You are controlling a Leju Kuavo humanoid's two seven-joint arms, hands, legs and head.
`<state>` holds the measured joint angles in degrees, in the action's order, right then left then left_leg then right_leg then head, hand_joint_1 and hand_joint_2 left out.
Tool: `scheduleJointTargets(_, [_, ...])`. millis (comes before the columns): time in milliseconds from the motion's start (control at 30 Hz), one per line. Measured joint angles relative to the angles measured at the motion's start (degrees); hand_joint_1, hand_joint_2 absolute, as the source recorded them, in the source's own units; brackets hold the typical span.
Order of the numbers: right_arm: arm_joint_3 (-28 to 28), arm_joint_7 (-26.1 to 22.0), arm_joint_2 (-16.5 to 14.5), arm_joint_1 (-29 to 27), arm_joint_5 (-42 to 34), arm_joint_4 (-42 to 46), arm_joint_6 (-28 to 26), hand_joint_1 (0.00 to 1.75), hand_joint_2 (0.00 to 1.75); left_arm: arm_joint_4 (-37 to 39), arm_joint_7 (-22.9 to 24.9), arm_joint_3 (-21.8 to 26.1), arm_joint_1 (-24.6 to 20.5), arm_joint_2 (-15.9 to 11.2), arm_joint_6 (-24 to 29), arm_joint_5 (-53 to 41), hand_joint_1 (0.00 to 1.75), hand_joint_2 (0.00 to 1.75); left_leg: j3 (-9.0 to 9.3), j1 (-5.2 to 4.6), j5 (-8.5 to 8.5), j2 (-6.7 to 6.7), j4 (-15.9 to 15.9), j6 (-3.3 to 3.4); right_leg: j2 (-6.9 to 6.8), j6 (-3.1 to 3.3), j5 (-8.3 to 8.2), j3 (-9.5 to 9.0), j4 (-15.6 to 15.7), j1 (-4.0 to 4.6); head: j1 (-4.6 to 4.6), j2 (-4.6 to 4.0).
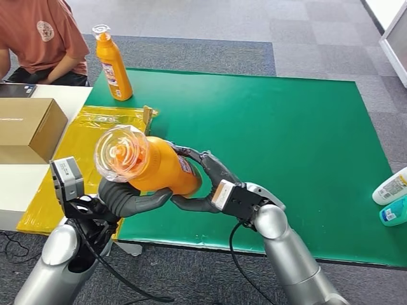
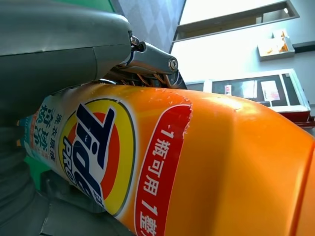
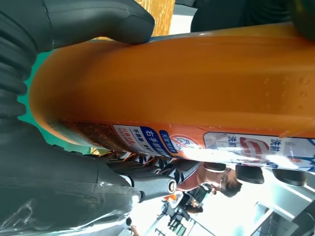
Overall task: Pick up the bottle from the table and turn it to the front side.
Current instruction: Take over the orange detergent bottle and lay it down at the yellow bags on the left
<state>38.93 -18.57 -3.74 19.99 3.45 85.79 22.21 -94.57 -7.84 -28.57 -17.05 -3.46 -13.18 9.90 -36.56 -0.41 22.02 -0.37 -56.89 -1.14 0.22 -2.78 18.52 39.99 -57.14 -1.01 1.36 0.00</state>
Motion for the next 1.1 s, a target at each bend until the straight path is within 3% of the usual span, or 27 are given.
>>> scheduleJointTargets(67, [0.14,-0.01,0.08,0.0,0.02,0.0,0.03,0.3,1.75,0.0,-0.03,-0.01,0.02,-0.1,0.0,0.01,1.75,1.75,0.0,0.0,0.0,0.0,0.0,0.0,0.0,0.0,0.0,0.0,0.0,0.0,0.0,0.0])
scheduleJointTargets(100, [0.25,0.0,0.14,0.0,0.05,0.0,0.04,0.0,1.75,0.0,-0.05,0.0,0.06,-0.17,0.01,0.02,1.75,1.75,0.0,0.0,0.0,0.0,0.0,0.0,0.0,0.0,0.0,0.0,0.0,0.0,0.0,0.0])
scheduleJointTargets(600, [1.21,0.79,0.88,-0.01,0.45,-0.03,-0.32,0.0,1.75,0.0,-0.56,0.77,1.79,-1.38,2.15,-1.97,1.75,1.75,-0.03,0.0,0.0,0.0,0.0,0.0,0.0,0.0,0.01,0.0,-0.01,0.0,0.0,0.0])
scheduleJointTargets(933, [0.98,1.65,0.52,0.48,0.67,-0.02,-1.5,0.0,1.75,4.28,3.46,10.35,7.31,-2.61,9.81,-15.92,1.75,1.75,-0.04,0.05,-0.03,0.09,0.01,-0.05,0.11,0.07,0.0,0.09,-0.01,0.07,0.01,0.0])
scheduleJointTargets(1100, [0.72,3.39,-0.44,0.72,0.68,0.13,-1.87,0.0,1.75,7.68,7.14,13.96,7.29,-2.12,18.24,-34.93,1.75,1.75,-0.06,0.06,-0.04,0.08,0.01,-0.05,0.1,0.08,-0.02,0.09,-0.01,0.07,0.0,0.0])
